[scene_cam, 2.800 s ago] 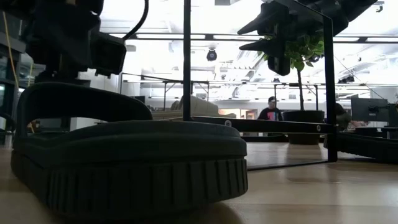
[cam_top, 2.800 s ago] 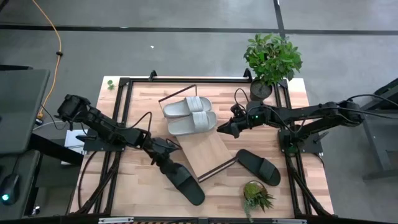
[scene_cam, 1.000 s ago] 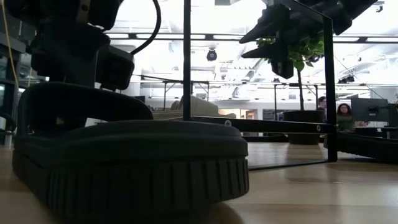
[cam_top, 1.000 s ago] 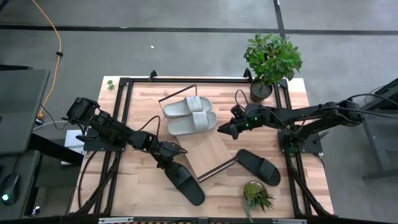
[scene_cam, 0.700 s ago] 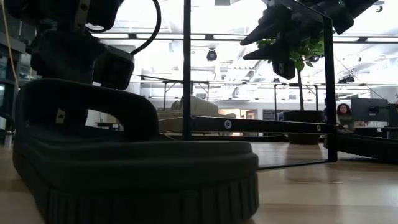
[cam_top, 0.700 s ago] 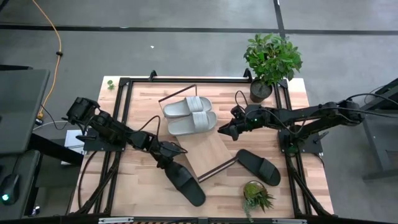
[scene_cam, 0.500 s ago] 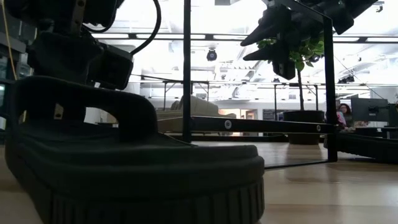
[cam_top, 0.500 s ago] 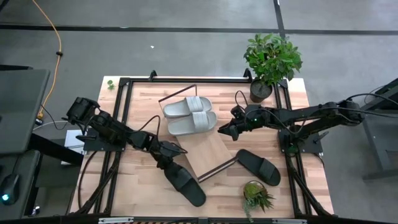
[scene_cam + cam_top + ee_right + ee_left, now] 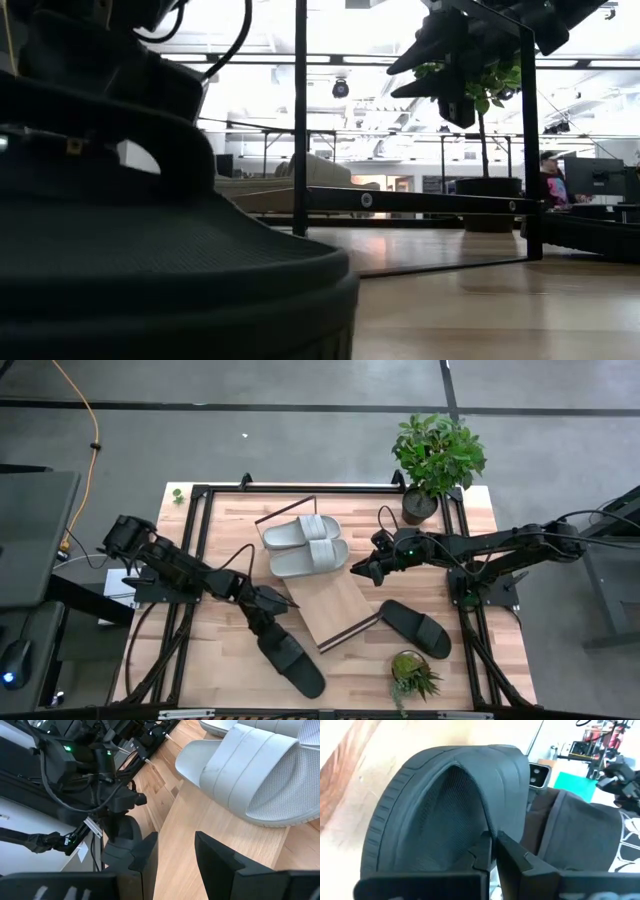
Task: Pick and place slides into the shelf
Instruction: Put the left black slipper on the shelf
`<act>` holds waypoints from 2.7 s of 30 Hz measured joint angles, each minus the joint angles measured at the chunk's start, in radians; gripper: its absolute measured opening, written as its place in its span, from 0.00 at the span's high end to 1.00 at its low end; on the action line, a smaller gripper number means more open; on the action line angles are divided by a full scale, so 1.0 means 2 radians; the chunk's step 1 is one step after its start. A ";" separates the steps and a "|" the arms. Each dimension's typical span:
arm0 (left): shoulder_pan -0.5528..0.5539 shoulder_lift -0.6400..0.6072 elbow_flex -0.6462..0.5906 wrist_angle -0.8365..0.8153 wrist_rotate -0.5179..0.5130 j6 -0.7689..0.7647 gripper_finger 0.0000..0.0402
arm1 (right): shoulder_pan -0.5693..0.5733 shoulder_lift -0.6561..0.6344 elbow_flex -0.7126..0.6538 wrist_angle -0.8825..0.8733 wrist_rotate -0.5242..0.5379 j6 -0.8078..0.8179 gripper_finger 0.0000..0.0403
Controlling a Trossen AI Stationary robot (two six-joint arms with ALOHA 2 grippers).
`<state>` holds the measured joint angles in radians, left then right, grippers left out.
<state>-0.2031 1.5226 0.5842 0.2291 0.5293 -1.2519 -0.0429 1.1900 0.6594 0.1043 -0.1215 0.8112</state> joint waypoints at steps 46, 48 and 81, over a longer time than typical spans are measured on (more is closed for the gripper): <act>0.124 -0.338 -0.001 -0.295 -0.115 0.005 1.00 | 0.000 0.000 0.000 -0.016 0.008 -0.004 0.71; 0.131 -0.347 0.002 -0.277 -0.116 0.002 1.00 | 0.000 0.000 0.000 -0.018 0.008 -0.004 0.71; 0.133 -0.259 0.042 -0.127 -0.258 -0.073 1.00 | 0.000 0.000 0.000 0.005 0.031 -0.014 0.71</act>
<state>0.0629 1.0038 0.6685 -0.0242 0.0142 -1.3977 -0.0433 1.1900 0.6594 0.1152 -0.0593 0.7824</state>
